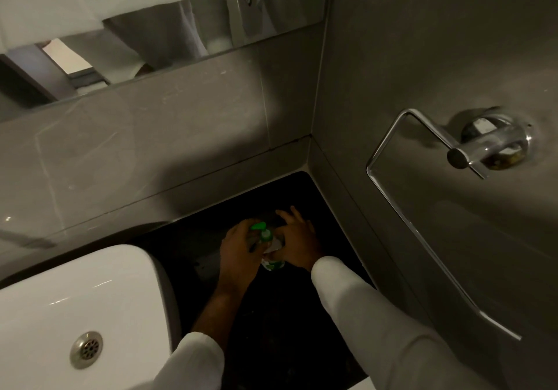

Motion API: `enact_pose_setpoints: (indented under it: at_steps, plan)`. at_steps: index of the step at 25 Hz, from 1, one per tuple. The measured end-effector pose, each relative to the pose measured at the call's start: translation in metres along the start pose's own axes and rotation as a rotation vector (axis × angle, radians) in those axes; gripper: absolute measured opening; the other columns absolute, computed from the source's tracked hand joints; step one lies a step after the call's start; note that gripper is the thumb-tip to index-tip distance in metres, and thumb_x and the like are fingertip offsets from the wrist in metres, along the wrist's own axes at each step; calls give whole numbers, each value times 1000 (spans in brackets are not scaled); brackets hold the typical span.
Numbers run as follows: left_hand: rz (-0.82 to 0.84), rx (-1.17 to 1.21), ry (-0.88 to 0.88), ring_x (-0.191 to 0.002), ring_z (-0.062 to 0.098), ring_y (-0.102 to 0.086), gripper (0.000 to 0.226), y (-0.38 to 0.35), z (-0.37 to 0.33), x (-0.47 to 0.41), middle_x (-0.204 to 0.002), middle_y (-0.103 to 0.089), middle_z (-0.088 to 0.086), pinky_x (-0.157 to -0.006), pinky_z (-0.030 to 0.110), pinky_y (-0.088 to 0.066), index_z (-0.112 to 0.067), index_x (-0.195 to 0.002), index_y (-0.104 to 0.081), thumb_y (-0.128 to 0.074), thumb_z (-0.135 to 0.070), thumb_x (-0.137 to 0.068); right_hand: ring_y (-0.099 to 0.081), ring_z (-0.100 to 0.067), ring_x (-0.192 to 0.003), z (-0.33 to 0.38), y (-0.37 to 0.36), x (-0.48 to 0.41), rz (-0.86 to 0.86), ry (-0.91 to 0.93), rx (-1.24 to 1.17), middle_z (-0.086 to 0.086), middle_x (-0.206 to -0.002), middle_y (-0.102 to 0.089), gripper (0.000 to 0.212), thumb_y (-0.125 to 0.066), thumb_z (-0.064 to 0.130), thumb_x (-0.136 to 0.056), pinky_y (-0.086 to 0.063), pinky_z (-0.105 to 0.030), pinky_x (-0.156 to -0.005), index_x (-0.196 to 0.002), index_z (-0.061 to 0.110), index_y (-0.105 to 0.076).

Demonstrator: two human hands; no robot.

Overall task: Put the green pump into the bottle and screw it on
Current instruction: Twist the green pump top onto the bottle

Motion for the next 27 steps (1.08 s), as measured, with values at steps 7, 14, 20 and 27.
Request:
enact_pose_setpoints:
  at_steps: [7,14,20,27]
  plan:
    - [-7,102,68,-101,10,-66,56,2,-4,2,-111,-65,-5,-82,21,-54,-27,-122,-53,-84,-27,-76,-7,-35,-152,5,4,4,17,18,-9,9,-164,-20,77,-73,68,-47,-18,-60,-118,-116,33,-67]
    - [149,175,20,-115,4,-61,75,-6,-5,-2,-133,-59,-5,-91,9,-49,-22,-147,-37,-78,-18,-84,-10,-35,-152,-2,4,3,-9,-1,-25,6,-164,-20,97,-69,73,-43,-21,-59,-118,-132,36,-55]
    - [-80,63,53,-92,15,-70,42,4,-7,0,-100,-70,-7,-80,45,-60,-32,-106,-53,-77,-46,-74,-6,-31,-153,12,16,12,-1,68,-15,6,-162,-26,51,-81,48,-66,-16,-59,-119,-112,27,-71]
    - [84,83,-24,-105,6,-68,58,3,-4,-4,-117,-66,-3,-82,5,-50,-10,-138,-45,-71,-3,-87,-9,-31,-152,10,15,11,-4,44,-22,6,-162,-26,61,-80,52,-62,-19,-59,-118,-118,30,-68]
Point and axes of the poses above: each hand's wrist, its own x-axis away from the middle knuckle, its own y-axis out of the back of the hand, z = x × y, the point moved 6 cm from there along -x, towards the middle knuckle
